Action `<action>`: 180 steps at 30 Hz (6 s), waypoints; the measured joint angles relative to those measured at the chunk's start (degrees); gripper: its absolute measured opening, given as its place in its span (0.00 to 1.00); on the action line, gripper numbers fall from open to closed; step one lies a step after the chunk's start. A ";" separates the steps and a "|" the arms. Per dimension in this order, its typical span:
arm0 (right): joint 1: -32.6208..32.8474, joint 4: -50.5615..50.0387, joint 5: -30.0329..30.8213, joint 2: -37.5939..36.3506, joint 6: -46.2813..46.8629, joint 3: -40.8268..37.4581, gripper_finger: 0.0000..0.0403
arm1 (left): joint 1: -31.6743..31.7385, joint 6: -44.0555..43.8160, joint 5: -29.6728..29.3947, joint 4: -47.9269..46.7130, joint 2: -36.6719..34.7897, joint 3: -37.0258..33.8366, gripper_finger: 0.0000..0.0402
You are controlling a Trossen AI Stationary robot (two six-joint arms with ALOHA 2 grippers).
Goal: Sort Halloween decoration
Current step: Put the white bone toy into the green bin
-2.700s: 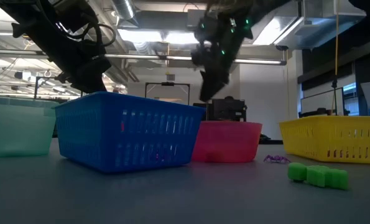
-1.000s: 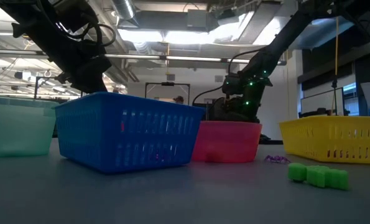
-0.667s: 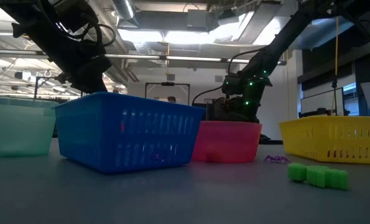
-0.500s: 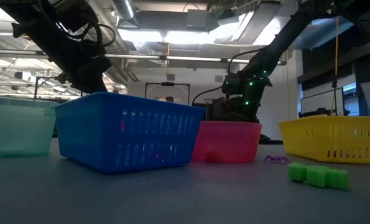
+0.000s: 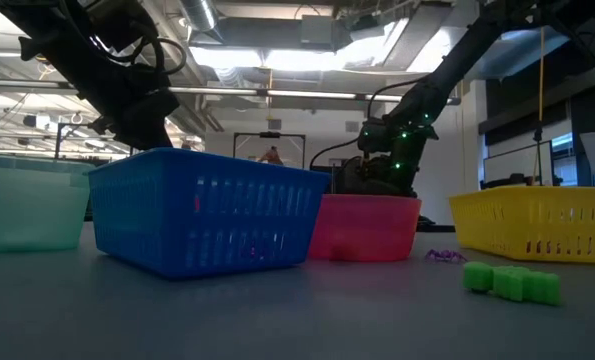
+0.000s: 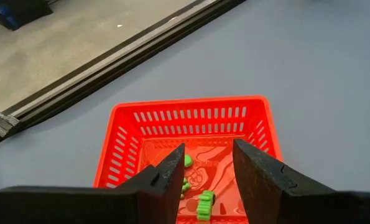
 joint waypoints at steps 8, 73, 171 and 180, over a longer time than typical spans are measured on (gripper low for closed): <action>0.00 0.00 -0.01 0.00 -0.02 0.00 0.28 | -0.02 0.00 0.00 0.00 0.00 0.00 0.30; 27.74 3.67 -42.18 0.07 11.95 12.33 0.08 | -10.65 14.60 27.81 24.35 0.00 0.04 0.30; 38.34 10.55 -35.40 0.02 18.60 26.86 0.08 | -25.27 25.99 20.50 35.41 0.00 0.00 0.02; 38.32 10.70 -33.68 0.02 18.55 26.84 0.31 | -25.27 25.97 20.38 35.47 0.00 0.00 0.02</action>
